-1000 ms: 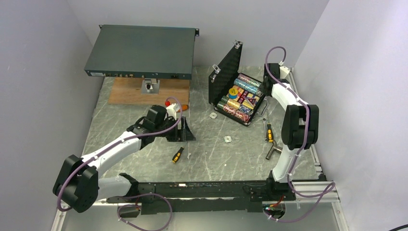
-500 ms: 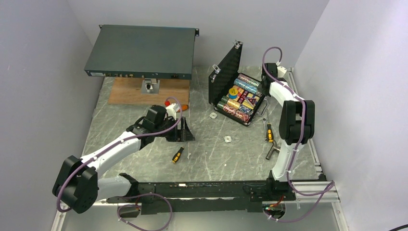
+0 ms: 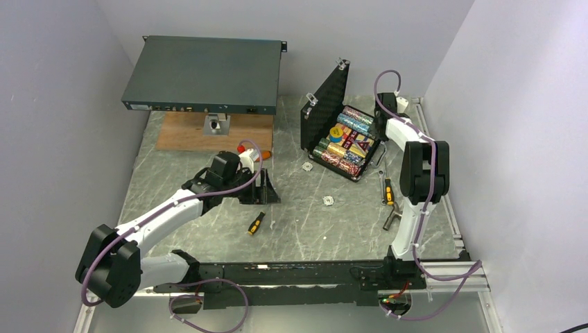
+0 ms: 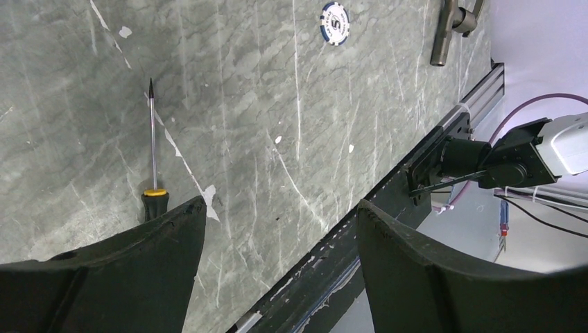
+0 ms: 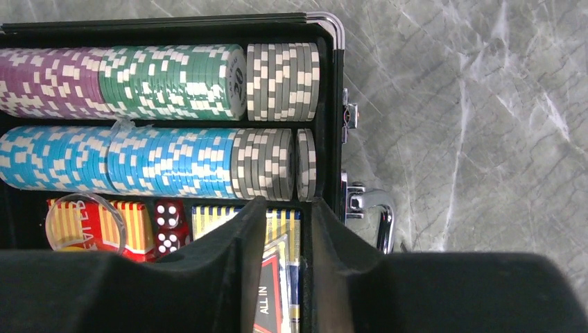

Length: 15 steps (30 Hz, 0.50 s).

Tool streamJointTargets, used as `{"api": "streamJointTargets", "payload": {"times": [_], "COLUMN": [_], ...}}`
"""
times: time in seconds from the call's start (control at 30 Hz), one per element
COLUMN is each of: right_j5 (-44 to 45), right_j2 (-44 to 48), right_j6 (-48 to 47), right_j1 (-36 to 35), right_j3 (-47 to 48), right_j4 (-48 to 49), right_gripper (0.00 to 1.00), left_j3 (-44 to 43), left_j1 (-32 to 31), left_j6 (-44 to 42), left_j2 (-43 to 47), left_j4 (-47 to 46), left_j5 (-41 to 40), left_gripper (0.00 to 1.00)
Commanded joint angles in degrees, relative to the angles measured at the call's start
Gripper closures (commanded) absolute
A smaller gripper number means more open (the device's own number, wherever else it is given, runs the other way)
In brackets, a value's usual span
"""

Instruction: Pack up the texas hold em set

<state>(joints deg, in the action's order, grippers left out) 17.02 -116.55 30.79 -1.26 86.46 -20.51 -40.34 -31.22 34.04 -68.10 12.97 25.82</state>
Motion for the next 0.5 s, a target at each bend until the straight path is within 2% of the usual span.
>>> {"api": "streamJointTargets", "payload": {"times": [0.0,0.07,0.23,0.33,0.4,0.47], "right_j5": [0.02,-0.58,-0.98,-3.1,-4.4,-5.99], "right_j2": [2.69,4.06,8.53,12.99,17.47,21.57], "right_j6": [-1.82,-2.1,-4.0,-6.29,-8.42,-10.54], "right_j1": [0.33,0.22,-0.79,-3.75,-7.12,-11.5], "right_j3": [1.59,0.71,-1.23,-4.54,-9.7,-14.92], "right_j4": [0.86,0.95,-0.12,-0.18,3.84,7.57], "right_gripper": [0.63,0.57,0.51,0.36,0.25,0.19], "left_j3": [-1.47,-1.13,-0.23,0.57,1.31,2.2], "left_j1": [-0.28,-0.3,-0.4,-0.65,-0.91,-1.33], "left_j6": [-0.9,-0.6,0.2,0.68,1.18,1.86], "left_j2": [1.62,2.1,2.95,3.93,4.38,4.82], "left_j4": [0.04,-0.13,-0.48,-0.49,-0.65,-1.12], "left_j5": [-0.29,-0.31,0.1,-0.53,-0.8,-0.94], "left_gripper": [0.19,0.19,0.19,0.19,0.19,0.19]}}
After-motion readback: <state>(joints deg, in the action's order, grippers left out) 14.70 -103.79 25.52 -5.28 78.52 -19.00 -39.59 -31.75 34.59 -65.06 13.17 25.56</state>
